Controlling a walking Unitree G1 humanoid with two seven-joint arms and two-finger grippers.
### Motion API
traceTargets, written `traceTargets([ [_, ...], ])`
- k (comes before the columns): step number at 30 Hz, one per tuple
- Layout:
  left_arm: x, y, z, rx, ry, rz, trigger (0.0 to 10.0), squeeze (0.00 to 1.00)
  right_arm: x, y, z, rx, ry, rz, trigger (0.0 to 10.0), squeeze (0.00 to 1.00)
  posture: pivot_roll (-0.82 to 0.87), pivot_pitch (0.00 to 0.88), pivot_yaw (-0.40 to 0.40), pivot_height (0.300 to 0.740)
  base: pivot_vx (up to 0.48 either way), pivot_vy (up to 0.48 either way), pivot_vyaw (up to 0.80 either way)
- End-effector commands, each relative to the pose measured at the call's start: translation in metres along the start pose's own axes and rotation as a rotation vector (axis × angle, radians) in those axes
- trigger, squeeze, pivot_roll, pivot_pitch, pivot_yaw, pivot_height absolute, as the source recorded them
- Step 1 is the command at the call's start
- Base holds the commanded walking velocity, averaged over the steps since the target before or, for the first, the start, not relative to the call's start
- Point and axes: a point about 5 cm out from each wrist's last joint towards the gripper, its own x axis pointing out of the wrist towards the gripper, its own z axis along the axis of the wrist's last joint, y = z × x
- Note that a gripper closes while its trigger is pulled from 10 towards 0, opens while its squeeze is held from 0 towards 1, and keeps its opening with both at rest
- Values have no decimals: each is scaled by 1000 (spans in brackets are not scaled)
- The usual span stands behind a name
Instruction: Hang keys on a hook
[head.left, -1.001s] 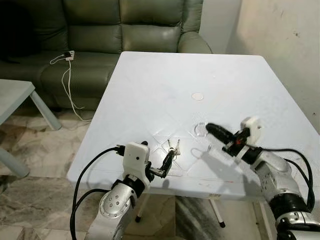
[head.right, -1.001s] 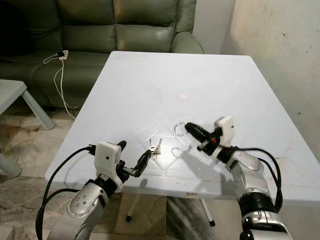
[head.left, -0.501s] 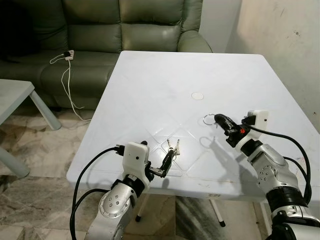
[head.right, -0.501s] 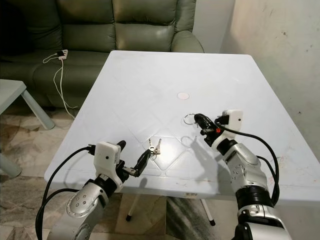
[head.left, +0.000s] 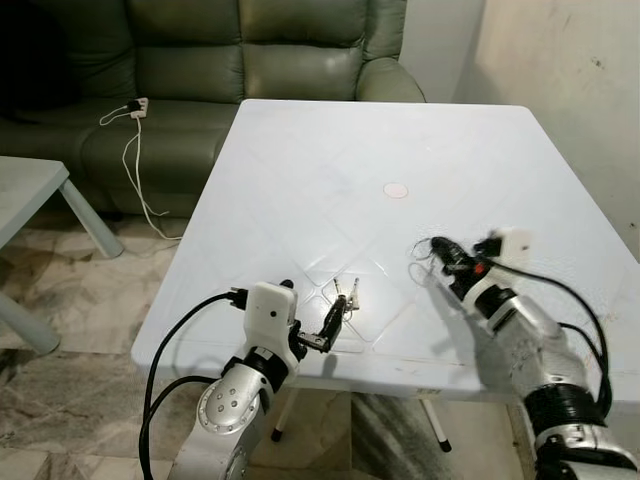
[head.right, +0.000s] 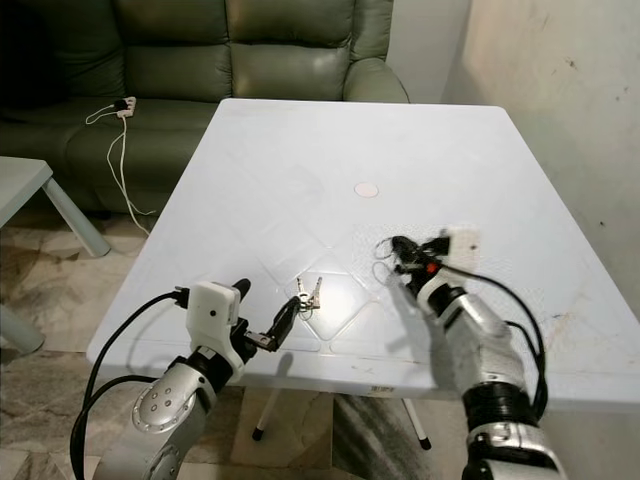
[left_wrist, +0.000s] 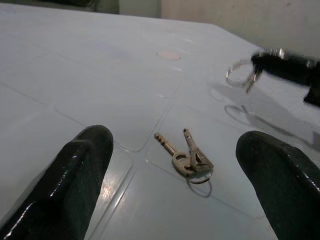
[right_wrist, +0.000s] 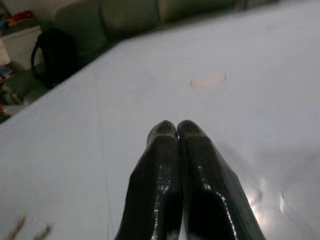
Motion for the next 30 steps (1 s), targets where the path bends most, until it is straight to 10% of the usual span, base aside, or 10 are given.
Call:
traceTargets([
  [1, 1, 2, 4, 5, -15, 18, 10000, 0, 1, 2, 12, 12, -63, -7, 10000, 0, 41, 40, -51, 740, 0, 0, 0],
  [21, 9, 65, 50, 17, -265, 277, 10000, 0, -26, 40, 41, -259, -323, -144, 10000, 0, 29, 0, -40, 740, 0, 0, 0],
  [30, -1, 93, 31, -48, -243, 411, 10000, 0, -46, 31, 21, -352, -255, -243, 10000, 0, 20, 0, -22, 740, 0, 0, 0],
])
